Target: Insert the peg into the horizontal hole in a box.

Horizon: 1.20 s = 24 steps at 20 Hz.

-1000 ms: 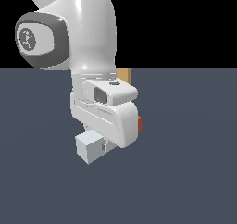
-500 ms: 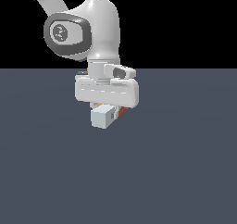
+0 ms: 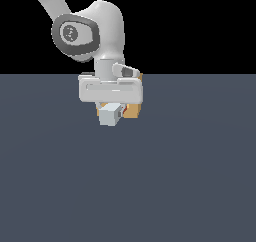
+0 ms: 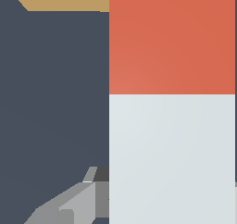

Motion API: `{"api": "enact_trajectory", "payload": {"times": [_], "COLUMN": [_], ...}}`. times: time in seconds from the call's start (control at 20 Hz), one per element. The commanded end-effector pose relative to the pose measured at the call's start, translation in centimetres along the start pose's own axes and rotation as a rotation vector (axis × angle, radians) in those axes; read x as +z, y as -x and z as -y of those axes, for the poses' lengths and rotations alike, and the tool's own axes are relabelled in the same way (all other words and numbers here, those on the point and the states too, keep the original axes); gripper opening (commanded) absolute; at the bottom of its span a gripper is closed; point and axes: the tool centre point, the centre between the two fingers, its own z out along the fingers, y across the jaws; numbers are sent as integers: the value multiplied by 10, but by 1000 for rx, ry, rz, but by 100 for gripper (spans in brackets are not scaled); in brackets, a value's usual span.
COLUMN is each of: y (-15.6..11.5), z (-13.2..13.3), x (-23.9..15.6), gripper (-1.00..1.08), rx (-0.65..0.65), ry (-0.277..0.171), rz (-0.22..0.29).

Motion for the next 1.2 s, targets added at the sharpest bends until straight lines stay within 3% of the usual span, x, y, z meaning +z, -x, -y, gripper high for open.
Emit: {"api": "enact_trajectory", "payload": {"times": [0.0,0.75,1.15], "y": [0,1,-38], "z": [-1,-2,-1], "x": [-2,-2,-3], "gripper": [-100,-100,-100], "rx": [-2,5,5], "ry": [4,3,4], "rz": [-1,-1,-2]}}
